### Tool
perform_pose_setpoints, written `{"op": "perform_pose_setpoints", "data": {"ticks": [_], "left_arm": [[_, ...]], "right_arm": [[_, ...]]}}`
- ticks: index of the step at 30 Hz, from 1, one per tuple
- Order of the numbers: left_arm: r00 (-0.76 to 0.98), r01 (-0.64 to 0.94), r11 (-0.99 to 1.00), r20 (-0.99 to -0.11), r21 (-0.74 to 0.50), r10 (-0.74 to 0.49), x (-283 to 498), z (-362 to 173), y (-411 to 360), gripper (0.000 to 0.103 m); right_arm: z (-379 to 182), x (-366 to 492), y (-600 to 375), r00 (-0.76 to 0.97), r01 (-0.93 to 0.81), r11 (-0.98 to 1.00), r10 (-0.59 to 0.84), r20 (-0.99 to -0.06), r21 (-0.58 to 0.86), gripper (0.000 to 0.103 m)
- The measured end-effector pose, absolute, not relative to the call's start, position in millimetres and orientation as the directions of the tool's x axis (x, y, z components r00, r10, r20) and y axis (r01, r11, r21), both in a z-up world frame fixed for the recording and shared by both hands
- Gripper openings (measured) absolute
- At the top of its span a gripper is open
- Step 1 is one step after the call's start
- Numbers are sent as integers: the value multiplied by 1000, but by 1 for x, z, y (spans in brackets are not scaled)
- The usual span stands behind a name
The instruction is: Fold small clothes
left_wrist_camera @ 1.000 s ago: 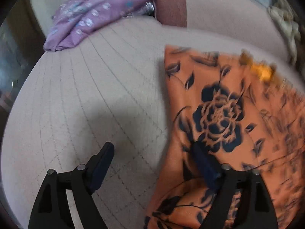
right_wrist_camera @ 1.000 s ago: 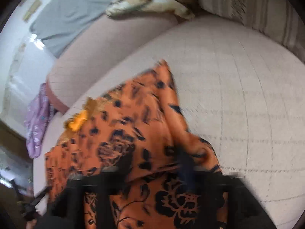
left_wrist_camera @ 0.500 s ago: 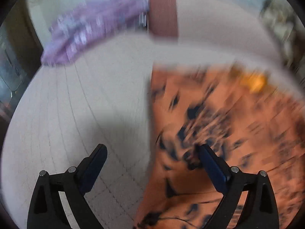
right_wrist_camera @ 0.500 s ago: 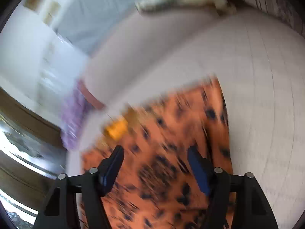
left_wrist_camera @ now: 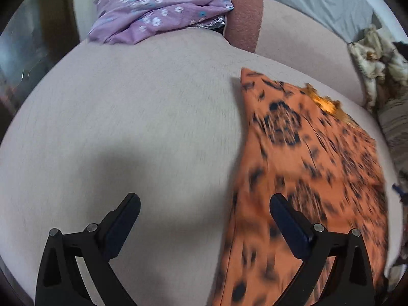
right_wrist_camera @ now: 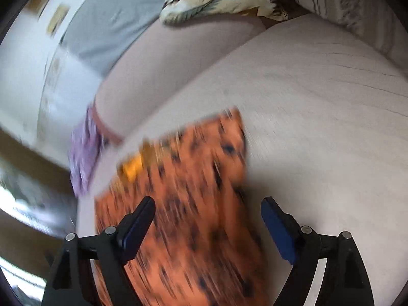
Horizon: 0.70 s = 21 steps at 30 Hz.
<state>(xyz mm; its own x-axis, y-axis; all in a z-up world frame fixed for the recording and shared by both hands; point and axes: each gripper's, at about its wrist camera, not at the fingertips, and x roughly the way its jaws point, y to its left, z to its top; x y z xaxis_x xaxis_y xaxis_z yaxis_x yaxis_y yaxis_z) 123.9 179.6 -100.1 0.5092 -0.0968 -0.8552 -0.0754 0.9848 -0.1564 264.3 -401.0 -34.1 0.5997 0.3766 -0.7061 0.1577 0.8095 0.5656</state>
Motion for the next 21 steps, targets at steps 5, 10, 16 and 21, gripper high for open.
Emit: {"op": "perform_pose_setpoints", "data": {"ticks": [5,10,16,21], "left_arm": [[445,-56,977,-881,-208,-162,42,-108,187,102],[414,-31,974,-890,-224,-191,-4,-116,173,102],[364,-82,972,-915,-220,-176,-28,-136,163,101],[348,-81,985,-931,-149,-112,-38,-142,150,94]], "right_arm": [[-53,149,-410,459,133,836,424,-781,532,87],[-80,70,-405,346,117,814,504,-791,569,87],[-87,35,-390,318,93,793,549,-773,602,65],[-93,30,-372,311,70,818,525,-792,570,61]]}}
